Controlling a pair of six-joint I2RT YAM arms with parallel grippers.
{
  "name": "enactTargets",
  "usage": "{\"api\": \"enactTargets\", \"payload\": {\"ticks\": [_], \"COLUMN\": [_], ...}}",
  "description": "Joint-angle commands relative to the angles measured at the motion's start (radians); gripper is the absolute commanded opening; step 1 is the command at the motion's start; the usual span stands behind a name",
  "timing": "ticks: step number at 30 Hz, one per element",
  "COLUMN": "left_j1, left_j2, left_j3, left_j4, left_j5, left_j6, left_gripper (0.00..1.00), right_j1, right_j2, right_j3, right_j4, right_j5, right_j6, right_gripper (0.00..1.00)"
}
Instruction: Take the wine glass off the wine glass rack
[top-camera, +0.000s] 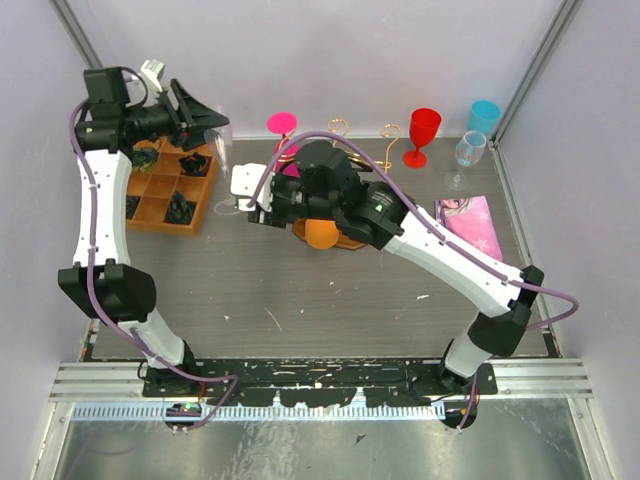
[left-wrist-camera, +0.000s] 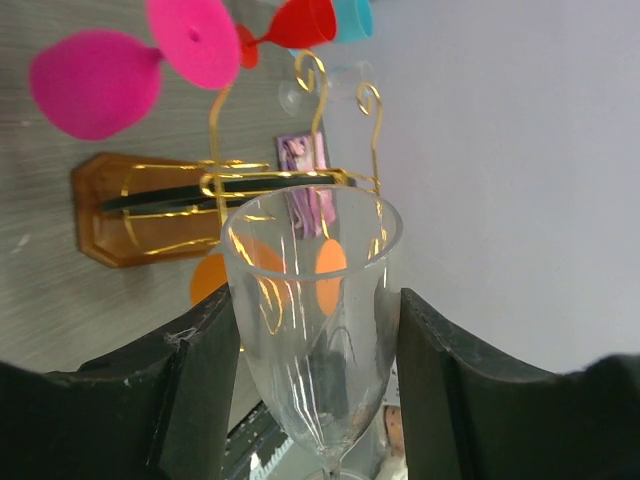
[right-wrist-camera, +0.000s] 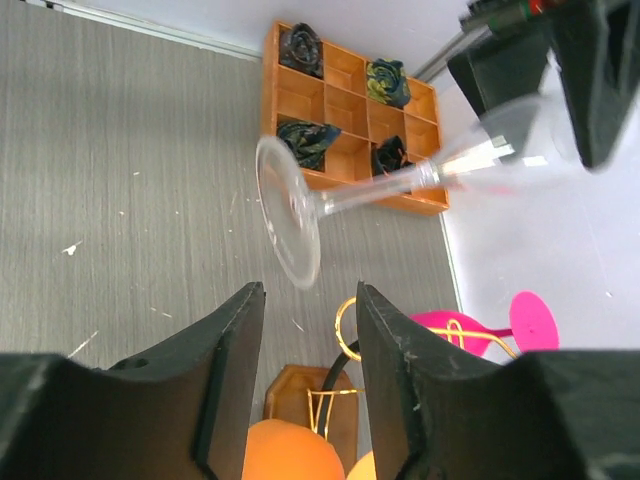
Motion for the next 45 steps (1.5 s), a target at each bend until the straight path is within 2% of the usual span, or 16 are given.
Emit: {"api": "enactTargets", "payload": {"ticks": [1,4,6,9,12,15,20,26,30,35,40,45], "left_j1": [0.073,0.078,0.077,0.071,0.041,-0.017,-0.121,-0.235,-0.254,-0.288,-0.370,-0.454], "left_j2": [-0.019,0.001,0.005,-0.023,-0.087,-0.170,-0.334,-0.410,-0.386,-0.325,-0.270,-0.187], "left_j3": [0.018,0.068,0.074,0.027,-0.078,-0.208,-0.500,-0.711,-0.786,-0.822,-0.880,-0.941], "left_j4": [-0.105,-0.237,-0.267,-0.245,-0.158,-0.042,0.270,0.561,0.723,0.840,1.045,1.322], "left_j5": [-0.013,-0.124,-0.198,-0.320,-0.482,-0.699,-0.995,-1.321,-1.446,-1.553,-1.717,-1.859], "left_j6": [0.060,0.166,0.196,0.217,0.226,0.229,0.237,0.330,0.367,0.409,0.561,0.726], "left_gripper": [0.42,0.38,0.37,0.39,0.41,0.41,0.44,0.41,0.40,0.37,0.40,0.45], "right_j1": [0.004,0.003,0.004,0.003,0.003,-0.003,-0.033,-0.094,-0.143,-0.196,-0.239,-0.266], "right_j2": [-0.110,-0.149,-0.165,-0.179,-0.184,-0.184,-0.204,-0.249,-0.268,-0.273,-0.273,-0.269], "right_j3": [-0.053,-0.104,-0.125,-0.150,-0.167,-0.179,-0.212,-0.237,-0.254,-0.259,-0.259,-0.276], "right_j4": [0.119,0.144,0.149,0.158,0.162,0.161,0.161,0.150,0.140,0.123,0.102,0.096], "right_j5": [0.069,0.102,0.129,0.168,0.203,0.221,0.225,0.167,0.129,0.091,0.045,0.025], "right_j6": [0.038,0.041,0.043,0.043,0.043,0.044,0.050,0.091,0.116,0.138,0.153,0.153], "right_gripper": [0.50,0.53,0.54,0.54,0.54,0.54,0.54,0.53,0.53,0.52,0.51,0.51]}}
